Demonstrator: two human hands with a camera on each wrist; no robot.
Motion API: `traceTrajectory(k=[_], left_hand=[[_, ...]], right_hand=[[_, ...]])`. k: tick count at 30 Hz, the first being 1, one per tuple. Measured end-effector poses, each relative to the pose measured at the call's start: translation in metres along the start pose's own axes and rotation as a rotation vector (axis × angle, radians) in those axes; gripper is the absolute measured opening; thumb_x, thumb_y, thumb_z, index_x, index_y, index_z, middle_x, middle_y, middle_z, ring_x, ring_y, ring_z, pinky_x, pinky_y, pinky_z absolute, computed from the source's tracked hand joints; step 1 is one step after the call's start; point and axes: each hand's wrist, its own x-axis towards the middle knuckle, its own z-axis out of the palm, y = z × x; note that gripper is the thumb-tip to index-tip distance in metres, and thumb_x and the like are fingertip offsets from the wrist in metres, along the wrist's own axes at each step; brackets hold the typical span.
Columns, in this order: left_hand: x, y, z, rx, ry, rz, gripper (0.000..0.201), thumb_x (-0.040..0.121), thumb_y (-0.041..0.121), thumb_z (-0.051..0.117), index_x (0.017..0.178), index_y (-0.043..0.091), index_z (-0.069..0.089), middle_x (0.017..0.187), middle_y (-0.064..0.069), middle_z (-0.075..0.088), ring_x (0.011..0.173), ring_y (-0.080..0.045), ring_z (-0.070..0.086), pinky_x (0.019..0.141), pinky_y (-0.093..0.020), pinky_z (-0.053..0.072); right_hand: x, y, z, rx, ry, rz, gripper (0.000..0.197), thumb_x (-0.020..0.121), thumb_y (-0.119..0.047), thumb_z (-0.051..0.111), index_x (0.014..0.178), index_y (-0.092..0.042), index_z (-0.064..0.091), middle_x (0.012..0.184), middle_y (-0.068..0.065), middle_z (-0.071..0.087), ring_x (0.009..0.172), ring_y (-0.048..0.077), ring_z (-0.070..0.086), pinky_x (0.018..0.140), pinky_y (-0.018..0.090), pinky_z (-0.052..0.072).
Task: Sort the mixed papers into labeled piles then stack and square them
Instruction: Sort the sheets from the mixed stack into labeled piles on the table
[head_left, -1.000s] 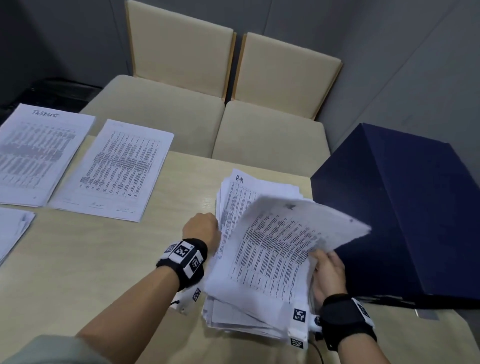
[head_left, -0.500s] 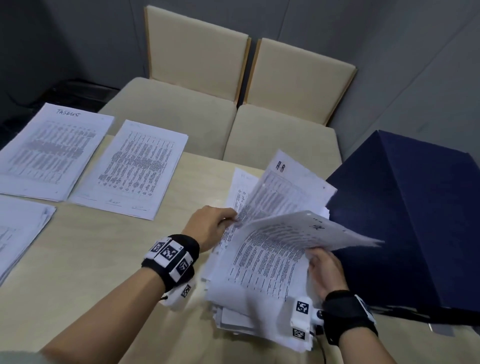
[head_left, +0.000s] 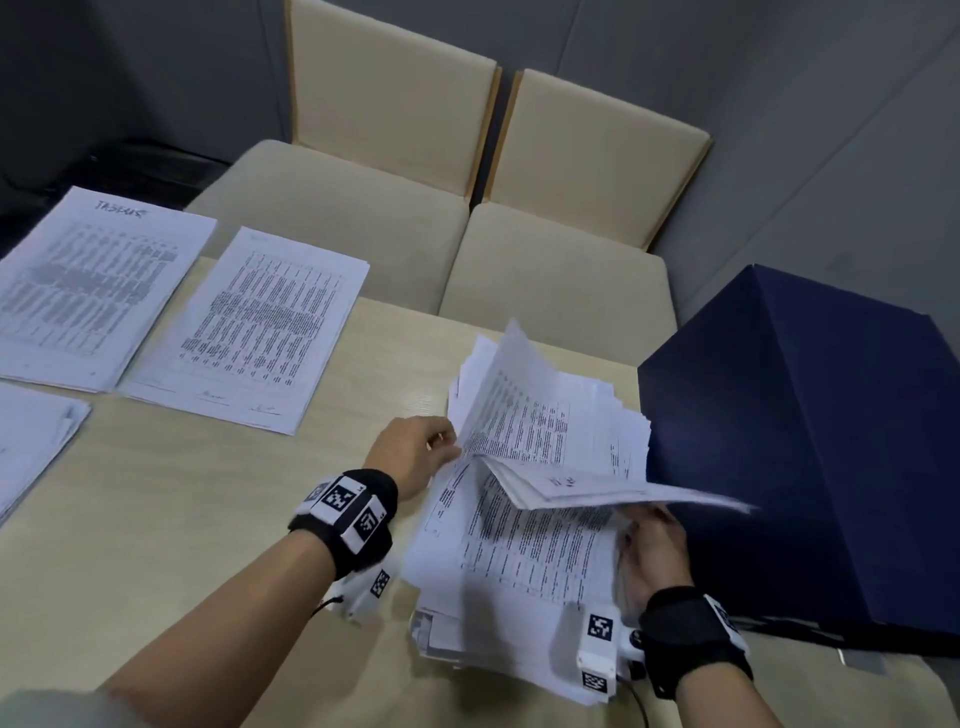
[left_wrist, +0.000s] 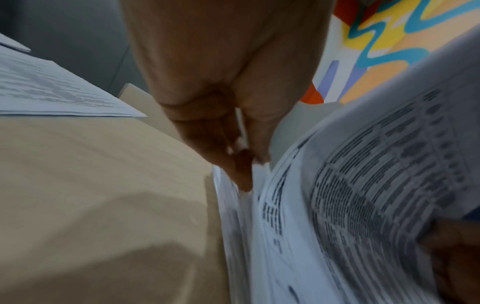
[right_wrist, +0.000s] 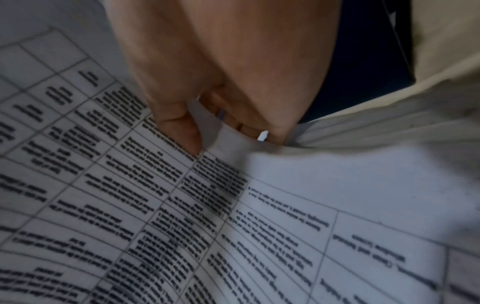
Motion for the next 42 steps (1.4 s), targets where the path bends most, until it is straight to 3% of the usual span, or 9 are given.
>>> traceTrajectory(k=[4,10,13,17,24,26,29,33,42], left_hand=[[-0.004,0.006,-0.002,-0.228,-0.033,0.130,0.017,0.092,0.008,0.062,0.081,0.019,0.055,0.061,0.011,0.051,0.054,-0.004,0.042,0.057,-0.018,0.034],[-0.008,0.021,-0.004,-0.414,-0.271,0.168,0.040,0.082,-0.018,0.047,0.077,0.019,0.063,0.075,0.005,0.066,0.071,-0.004,0.060,0.072,-0.018,0.045],[-0.001,0.020,0.004,-0.156,-0.079,0.039,0.022,0.089,0.001,0.055,0.094,0.020,0.066,0.097,0.004,0.067,0.083,-0.008,0.060,0.081,-0.028,0.050],[0.008,0.014,0.008,0.225,-0.014,-0.292,0.031,0.086,0.038,0.069,0.099,0.013,0.055,0.098,-0.005,0.063,0.092,-0.026,0.062,0.074,-0.032,0.048],[0.005,0.012,0.002,0.198,0.047,0.039,0.023,0.093,0.029,0.063,0.077,0.013,0.057,0.065,-0.003,0.058,0.062,-0.023,0.051,0.056,-0.030,0.032],[0.002,0.013,-0.002,0.025,0.015,0.114,0.014,0.092,0.021,0.065,0.078,0.016,0.062,0.063,0.004,0.059,0.059,-0.015,0.051,0.058,-0.028,0.035],[-0.001,0.010,-0.003,-0.275,-0.098,0.103,0.015,0.086,0.003,0.067,0.077,0.016,0.065,0.068,0.004,0.066,0.062,-0.012,0.058,0.065,-0.024,0.048],[-0.005,0.008,0.002,-0.304,-0.194,0.084,0.041,0.080,-0.017,0.043,0.090,0.012,0.070,0.091,-0.002,0.073,0.078,-0.009,0.068,0.072,-0.019,0.050],[0.005,0.017,0.029,0.143,0.035,-0.149,0.026,0.089,0.031,0.066,0.107,0.012,0.063,0.103,-0.002,0.067,0.094,-0.021,0.062,0.083,-0.032,0.051]], right_hand=[[0.002,0.003,-0.001,-0.002,-0.006,0.066,0.026,0.071,-0.001,0.058,0.090,-0.017,0.065,0.093,0.002,0.063,0.090,0.015,0.055,0.089,0.024,0.040],[0.006,-0.002,-0.001,0.019,-0.147,0.115,0.018,0.092,-0.003,0.050,0.099,-0.015,0.062,0.090,0.003,0.068,0.083,0.014,0.066,0.068,0.019,0.053],[0.005,-0.003,0.001,-0.011,-0.142,0.044,0.032,0.086,0.001,0.057,0.115,-0.010,0.065,0.105,0.003,0.071,0.103,0.019,0.065,0.079,0.026,0.050],[0.007,-0.002,-0.001,-0.039,-0.061,-0.003,0.034,0.083,0.011,0.052,0.091,-0.020,0.062,0.084,0.005,0.069,0.081,0.019,0.065,0.066,0.025,0.052],[0.006,-0.003,-0.007,-0.064,-0.006,0.055,0.027,0.085,0.007,0.050,0.071,-0.015,0.046,0.059,0.003,0.054,0.053,0.017,0.055,0.052,0.024,0.047],[0.009,-0.002,-0.009,-0.020,-0.064,0.115,0.020,0.076,0.003,0.054,0.075,-0.013,0.042,0.073,0.009,0.052,0.065,0.023,0.056,0.066,0.029,0.050],[0.011,0.000,-0.010,-0.015,-0.071,0.170,0.033,0.057,-0.008,0.070,0.083,-0.010,0.049,0.095,0.016,0.050,0.086,0.034,0.053,0.086,0.045,0.043],[0.001,-0.009,-0.001,-0.082,-0.071,0.118,0.012,0.078,0.004,0.056,0.085,-0.006,0.059,0.085,0.017,0.062,0.081,0.029,0.062,0.082,0.040,0.047],[-0.003,-0.011,-0.010,-0.059,0.060,0.018,0.028,0.081,0.012,0.041,0.087,-0.012,0.054,0.081,0.014,0.059,0.076,0.025,0.058,0.071,0.032,0.050]])
